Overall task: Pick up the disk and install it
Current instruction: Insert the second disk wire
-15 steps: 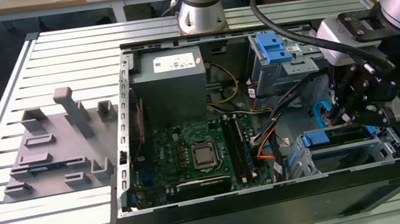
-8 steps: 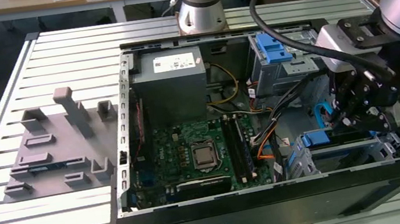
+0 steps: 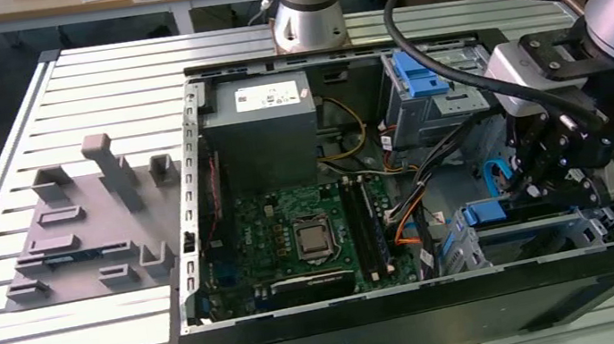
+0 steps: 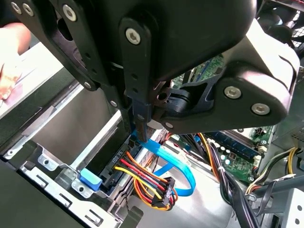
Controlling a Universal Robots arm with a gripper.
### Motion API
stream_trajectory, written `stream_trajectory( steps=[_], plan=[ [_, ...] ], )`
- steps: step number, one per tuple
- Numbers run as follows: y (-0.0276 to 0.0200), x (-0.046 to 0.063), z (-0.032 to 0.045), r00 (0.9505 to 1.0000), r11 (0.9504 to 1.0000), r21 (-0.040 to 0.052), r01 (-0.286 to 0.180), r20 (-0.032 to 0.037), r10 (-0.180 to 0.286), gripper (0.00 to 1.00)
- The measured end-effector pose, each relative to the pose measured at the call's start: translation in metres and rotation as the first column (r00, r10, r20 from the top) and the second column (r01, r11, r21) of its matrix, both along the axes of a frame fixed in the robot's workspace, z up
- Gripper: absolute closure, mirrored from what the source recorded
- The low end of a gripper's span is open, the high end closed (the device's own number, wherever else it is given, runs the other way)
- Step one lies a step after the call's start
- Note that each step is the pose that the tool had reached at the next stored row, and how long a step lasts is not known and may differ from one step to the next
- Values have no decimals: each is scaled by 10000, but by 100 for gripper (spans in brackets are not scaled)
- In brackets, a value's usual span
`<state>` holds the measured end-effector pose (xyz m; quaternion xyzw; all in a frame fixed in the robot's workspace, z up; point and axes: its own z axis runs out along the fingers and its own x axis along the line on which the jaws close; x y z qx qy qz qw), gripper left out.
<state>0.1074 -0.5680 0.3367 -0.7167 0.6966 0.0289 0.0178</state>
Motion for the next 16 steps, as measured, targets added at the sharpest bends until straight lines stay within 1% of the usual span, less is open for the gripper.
stream_trajectory(
  steps=[9,16],
  plan=[
    [-27,5,-10,9999,9999,2,110,0,-110,84],
    [-29,13,-15,9999,9999,0,125,0,-125,84]
  ],
)
